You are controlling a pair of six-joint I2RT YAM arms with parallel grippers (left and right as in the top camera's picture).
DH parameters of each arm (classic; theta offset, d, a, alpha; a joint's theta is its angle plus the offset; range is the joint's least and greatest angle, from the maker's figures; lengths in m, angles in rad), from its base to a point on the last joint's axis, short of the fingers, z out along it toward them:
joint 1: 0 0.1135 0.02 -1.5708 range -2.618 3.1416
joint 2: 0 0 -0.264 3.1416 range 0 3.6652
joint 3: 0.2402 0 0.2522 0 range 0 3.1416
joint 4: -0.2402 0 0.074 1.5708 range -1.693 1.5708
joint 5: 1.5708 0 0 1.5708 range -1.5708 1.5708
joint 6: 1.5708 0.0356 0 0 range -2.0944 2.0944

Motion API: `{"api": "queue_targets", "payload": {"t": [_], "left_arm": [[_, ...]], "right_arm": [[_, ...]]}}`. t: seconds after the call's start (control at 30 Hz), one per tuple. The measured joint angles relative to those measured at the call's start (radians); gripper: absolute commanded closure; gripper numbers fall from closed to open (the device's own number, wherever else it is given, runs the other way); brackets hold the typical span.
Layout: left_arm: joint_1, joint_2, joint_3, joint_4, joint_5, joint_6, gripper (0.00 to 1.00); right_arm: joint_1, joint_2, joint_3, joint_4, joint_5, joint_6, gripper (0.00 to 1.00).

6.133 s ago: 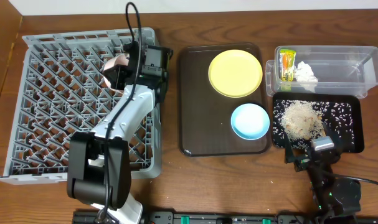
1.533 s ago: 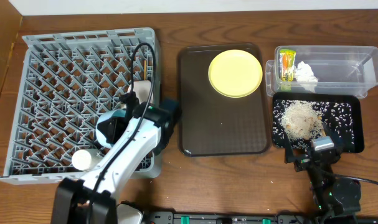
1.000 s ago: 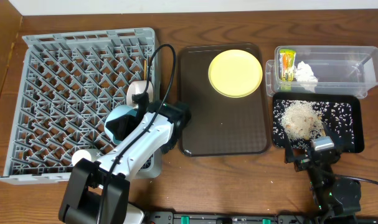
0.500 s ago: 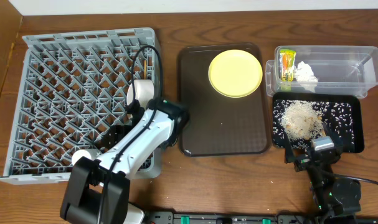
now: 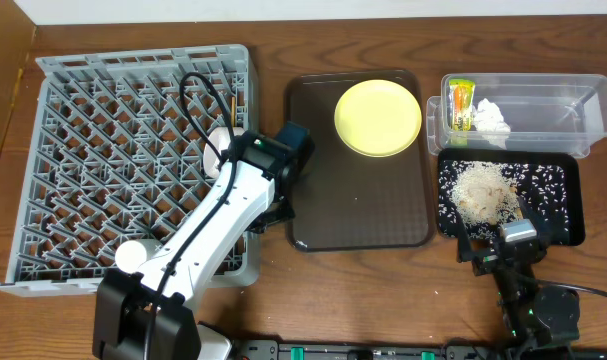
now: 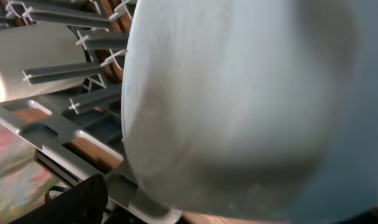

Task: Sort waste into correct bins and load items into the dishwasher
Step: 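Set the light-blue bowl upright into the dish rack with the left gripper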

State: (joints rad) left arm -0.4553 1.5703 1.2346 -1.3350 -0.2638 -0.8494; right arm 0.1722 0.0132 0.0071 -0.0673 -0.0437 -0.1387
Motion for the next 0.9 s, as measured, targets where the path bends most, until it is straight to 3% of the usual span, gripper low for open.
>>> {"api": "queue_targets", "payload": {"t": [0.37, 0.63, 0.9], "left_arm": [[0.001, 0.0, 0.0, -0.031, -0.068, 0.0, 0.13], [0.029, -0.002, 0.0, -0.098, -0.182, -0.007, 0.28], [0.035, -0.002, 0.0, -0.081, -0.14, -0.011, 0.16]], "right_arm": [[0.0, 0.0, 0.0, 0.0, 0.0, 0.0, 0.01], [0.0, 0.0, 0.0, 0.0, 0.0, 0.0, 0.01], [0.0, 0.0, 0.0, 0.0, 0.0, 0.0, 0.01]]}}
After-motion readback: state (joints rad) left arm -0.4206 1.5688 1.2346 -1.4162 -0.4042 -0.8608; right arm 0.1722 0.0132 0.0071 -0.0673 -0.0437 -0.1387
